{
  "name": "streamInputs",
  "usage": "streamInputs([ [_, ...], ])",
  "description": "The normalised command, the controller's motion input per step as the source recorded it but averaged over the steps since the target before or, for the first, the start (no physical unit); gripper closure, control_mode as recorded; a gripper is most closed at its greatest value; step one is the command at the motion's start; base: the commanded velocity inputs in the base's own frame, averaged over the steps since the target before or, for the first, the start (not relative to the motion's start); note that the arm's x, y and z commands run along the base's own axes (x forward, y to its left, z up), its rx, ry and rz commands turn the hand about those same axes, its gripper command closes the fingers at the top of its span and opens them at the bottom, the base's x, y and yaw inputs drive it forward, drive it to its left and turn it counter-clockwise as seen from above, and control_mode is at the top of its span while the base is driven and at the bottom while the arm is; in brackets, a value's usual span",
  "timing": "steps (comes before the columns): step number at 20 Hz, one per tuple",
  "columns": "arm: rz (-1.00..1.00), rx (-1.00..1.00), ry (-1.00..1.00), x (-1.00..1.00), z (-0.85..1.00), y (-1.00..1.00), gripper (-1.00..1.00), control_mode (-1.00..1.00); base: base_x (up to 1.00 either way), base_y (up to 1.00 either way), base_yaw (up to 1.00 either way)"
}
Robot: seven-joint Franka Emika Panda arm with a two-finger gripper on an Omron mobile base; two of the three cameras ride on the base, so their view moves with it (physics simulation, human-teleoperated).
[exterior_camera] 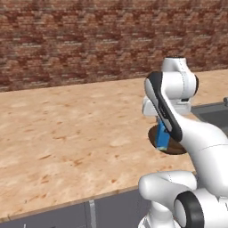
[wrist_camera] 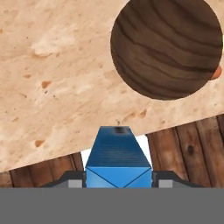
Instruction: Gather the eggs and milk located in the vicinity of the sink area and place them right next to the bowl.
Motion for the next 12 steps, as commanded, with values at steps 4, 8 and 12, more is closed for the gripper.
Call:
streamInputs([
  [4, 0.00, 0.00, 0.00, 0.19, 0.00, 0.08, 1.00, -1.00, 0.00, 0.00, 0.00],
  [8, 0.00, 0.00, -0.02, 0.27, -0.04, 0.01, 1.00, -1.00, 0.00, 0.00, 0.00],
  [12, 0.00, -0.04, -0.03, 0.57, -0.15, 0.00, 1.00, -1.00, 0.00, 0.00, 0.00],
])
